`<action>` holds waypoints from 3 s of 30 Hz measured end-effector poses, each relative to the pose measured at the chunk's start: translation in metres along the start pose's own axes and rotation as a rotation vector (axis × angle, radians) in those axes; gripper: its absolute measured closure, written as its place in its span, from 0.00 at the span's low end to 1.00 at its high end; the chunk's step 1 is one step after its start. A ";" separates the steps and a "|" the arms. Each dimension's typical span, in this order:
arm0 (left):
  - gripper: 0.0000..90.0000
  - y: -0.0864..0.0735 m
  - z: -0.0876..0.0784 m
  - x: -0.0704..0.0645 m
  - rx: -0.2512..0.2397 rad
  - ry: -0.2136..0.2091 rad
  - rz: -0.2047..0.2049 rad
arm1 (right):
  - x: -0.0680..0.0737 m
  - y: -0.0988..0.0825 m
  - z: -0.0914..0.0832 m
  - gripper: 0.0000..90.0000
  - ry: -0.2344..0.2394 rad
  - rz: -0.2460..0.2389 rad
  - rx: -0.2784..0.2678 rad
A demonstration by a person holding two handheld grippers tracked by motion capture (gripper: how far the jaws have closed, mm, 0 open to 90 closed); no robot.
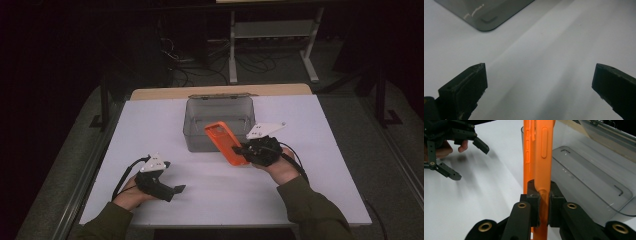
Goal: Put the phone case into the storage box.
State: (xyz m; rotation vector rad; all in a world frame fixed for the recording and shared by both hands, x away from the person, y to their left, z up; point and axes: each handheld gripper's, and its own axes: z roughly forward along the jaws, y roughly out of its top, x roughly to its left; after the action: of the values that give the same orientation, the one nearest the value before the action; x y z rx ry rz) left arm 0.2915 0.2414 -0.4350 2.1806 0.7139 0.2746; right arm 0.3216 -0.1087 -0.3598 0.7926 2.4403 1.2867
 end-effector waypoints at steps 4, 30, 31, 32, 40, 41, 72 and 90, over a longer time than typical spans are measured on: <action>0.00 0.000 -0.001 0.000 -0.004 -0.001 -0.005 | -0.001 0.006 -0.003 0.91 -0.006 0.000 0.000; 0.00 0.001 -0.002 0.001 -0.007 0.002 -0.002 | -0.016 0.042 -0.004 0.91 -0.017 0.018 -0.008; 0.00 0.001 -0.002 0.001 -0.007 0.003 -0.002 | -0.016 0.044 -0.004 0.91 -0.017 0.018 -0.010; 0.00 0.001 -0.002 0.000 -0.006 0.003 -0.001 | -0.017 0.045 -0.004 0.91 -0.017 0.019 -0.009; 0.00 0.001 -0.002 0.002 -0.008 0.003 -0.003 | -0.025 0.054 -0.005 0.91 -0.033 0.033 -0.015; 0.00 0.001 -0.002 0.001 -0.016 0.001 -0.006 | -0.026 0.054 -0.005 0.91 -0.036 0.034 -0.015; 0.00 0.001 -0.005 0.004 -0.030 0.003 -0.020 | -0.053 0.083 0.004 0.91 -0.110 0.073 -0.014; 0.00 0.000 -0.006 0.003 -0.030 0.001 -0.016 | -0.077 0.079 0.019 0.91 -0.150 0.128 0.033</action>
State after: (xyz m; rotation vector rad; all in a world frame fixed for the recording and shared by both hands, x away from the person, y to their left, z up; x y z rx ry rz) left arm 0.2910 0.2468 -0.4308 2.1452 0.7234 0.2769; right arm 0.4201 -0.1042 -0.3065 1.0305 2.3306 1.1859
